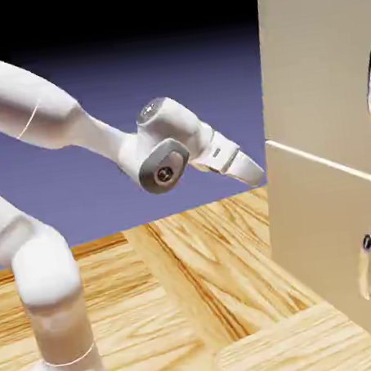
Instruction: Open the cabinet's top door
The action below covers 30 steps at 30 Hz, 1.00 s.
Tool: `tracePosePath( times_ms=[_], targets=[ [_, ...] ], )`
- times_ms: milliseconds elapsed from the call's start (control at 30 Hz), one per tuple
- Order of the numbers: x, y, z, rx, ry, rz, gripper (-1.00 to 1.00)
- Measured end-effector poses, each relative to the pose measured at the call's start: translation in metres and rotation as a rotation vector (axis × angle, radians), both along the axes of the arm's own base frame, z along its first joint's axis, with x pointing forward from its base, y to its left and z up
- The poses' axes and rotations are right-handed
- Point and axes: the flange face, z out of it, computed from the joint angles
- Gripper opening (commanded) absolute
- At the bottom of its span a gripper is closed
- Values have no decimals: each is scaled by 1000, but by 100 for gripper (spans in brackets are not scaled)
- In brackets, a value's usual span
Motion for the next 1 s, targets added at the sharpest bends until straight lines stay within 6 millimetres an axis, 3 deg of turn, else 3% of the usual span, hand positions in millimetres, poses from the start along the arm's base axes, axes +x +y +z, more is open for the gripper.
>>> tracePosePath(
  times_ms=[267, 533, 767, 1000],
  targets=[
    [6, 10, 66, 6, -168, 33, 0],
    [3, 8, 121, 21, -326, 57, 0],
    [-2, -4, 157, 40, -449, 70, 0],
    [-4, -26, 180, 59, -555, 77, 0]
  ],
)
